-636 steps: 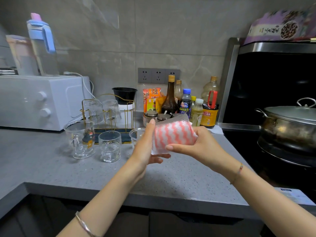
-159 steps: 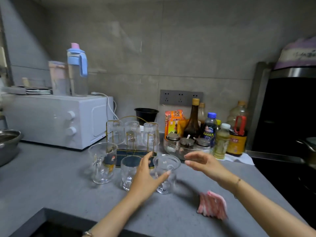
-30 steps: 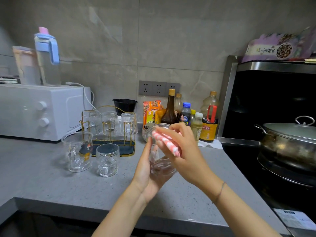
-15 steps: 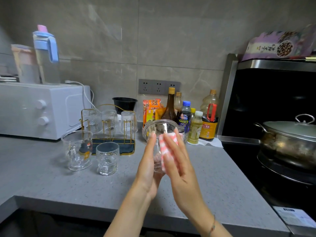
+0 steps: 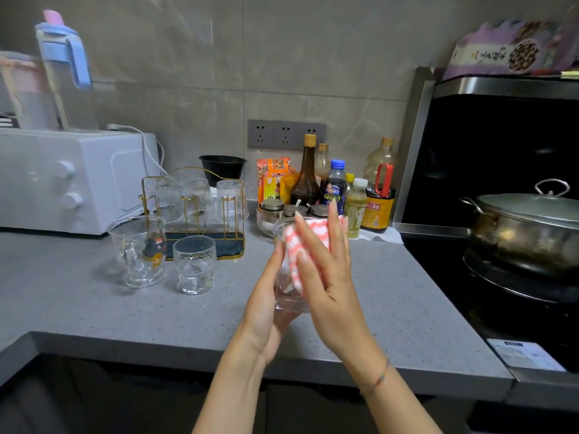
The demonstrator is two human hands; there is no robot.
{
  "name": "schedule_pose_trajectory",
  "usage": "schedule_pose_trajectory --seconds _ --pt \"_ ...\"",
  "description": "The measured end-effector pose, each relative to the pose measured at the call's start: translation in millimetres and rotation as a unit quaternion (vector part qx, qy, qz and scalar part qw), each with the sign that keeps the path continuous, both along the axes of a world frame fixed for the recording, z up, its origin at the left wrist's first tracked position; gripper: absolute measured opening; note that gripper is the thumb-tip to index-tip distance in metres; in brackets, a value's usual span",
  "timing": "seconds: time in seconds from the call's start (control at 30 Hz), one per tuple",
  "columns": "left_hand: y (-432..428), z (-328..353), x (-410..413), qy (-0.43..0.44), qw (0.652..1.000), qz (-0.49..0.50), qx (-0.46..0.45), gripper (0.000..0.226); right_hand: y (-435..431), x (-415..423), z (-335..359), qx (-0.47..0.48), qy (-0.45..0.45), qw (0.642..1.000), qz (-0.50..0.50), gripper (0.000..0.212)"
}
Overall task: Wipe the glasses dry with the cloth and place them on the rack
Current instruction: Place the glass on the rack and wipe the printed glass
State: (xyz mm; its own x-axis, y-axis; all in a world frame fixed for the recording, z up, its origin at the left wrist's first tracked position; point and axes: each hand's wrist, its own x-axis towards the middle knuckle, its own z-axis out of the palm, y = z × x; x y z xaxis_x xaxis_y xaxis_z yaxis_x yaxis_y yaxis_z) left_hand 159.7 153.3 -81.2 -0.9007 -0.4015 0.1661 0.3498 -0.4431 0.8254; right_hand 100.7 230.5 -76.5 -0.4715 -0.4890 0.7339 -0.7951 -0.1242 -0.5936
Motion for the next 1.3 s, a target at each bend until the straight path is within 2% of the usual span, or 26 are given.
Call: schedule_pose_trajectory --seconds 0.2,0.33,0.57,0.7,0.9,1.1,1.3 --pt "-6 6 -4 -0.005 1.000 0.016 0.024 0.060 1 16 -21 0.014 0.037 0.999 0.009 0.050" --pt "-8 12 -6 0.027 0.999 0.040 0.019 0.042 2 17 -25 0.001 0.053 0.999 0.014 0.045" --pt "-7 10 -4 0.020 1.000 0.002 -0.014 0.049 -3 -3 7 -0.033 0.024 0.999 0.006 0.045" --pt "-7 3 -4 0.001 1.000 -0.017 0.008 0.052 -4 -11 17 -0.020 0.008 1.000 0.007 0.043" --pt "-7 9 1 0.007 0.998 -0.022 0.056 0.061 -3 3 1 -0.003 0.035 0.999 0.021 0.057" --pt "-8 14 -1 0.017 0.997 -0.066 0.048 0.061 4 11 -17 -0.026 0.047 0.997 0.052 0.046" --pt "-7 13 -4 0.005 0.995 -0.077 0.059 0.055 6 -6 19 -0.024 0.008 0.999 0.045 0.045"
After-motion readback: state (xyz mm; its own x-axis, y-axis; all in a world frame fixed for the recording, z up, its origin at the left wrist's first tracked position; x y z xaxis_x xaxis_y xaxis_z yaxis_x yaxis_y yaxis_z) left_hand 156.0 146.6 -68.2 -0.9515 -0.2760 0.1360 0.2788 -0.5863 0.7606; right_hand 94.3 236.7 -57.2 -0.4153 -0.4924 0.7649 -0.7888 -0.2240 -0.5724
